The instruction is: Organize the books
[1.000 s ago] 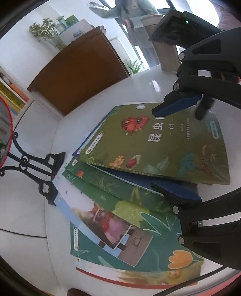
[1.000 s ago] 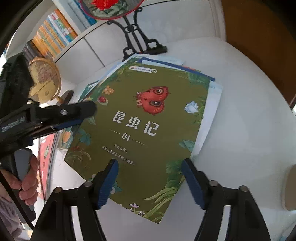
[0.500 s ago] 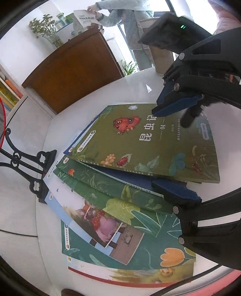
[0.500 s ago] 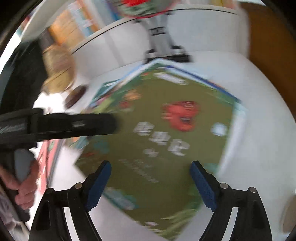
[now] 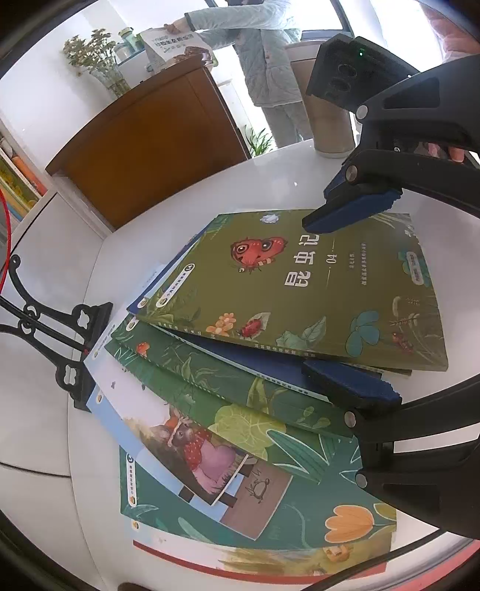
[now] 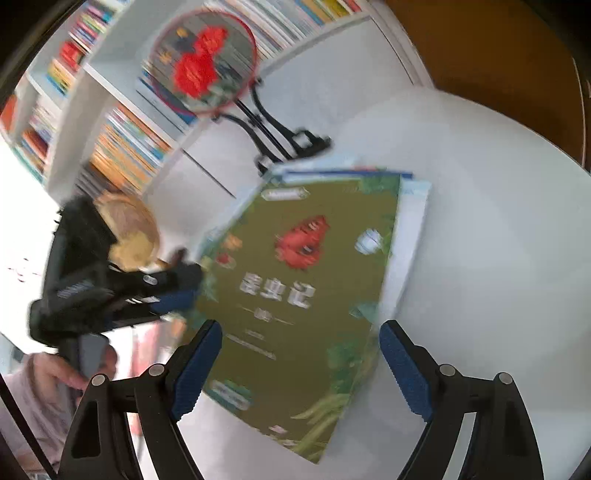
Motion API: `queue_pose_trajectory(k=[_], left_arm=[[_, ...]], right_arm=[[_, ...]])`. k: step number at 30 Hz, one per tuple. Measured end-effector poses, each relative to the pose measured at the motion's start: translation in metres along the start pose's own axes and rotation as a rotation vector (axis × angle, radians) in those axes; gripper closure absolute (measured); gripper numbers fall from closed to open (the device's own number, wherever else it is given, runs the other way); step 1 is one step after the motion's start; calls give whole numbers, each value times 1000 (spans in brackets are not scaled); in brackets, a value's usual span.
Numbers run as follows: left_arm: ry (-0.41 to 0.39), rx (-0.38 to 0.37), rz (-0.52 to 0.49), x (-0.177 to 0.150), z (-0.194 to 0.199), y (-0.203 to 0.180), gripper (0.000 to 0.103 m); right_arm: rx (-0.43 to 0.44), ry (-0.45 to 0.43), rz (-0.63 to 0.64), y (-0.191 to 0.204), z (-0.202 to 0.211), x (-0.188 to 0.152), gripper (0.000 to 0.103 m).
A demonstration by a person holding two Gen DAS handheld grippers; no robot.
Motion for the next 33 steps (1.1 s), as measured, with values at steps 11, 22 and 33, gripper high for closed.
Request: queue_pose_trajectory(k=[11, 22, 33], left_arm=[[17, 4, -25, 2, -3, -1, 35], [-6, 53, -48, -4, 7, 8, 20], [1, 102, 260, -37, 28, 86, 42]], right_arm=[[-88, 52, 78, -2, -25, 7, 16], [-80, 86, 157, 15, -39, 11, 5], [33, 184, 255, 76, -73, 1, 6]])
Point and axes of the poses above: each gripper's, at about its wrist camera, not at the fingertips, and z roughly against the way its jaws point, y to its left, x to its top, the point moved 8 cm from there along -z, roughly the way its jaws point, and after that the axes turned 7 degrees about y, right-handed, at the moved point
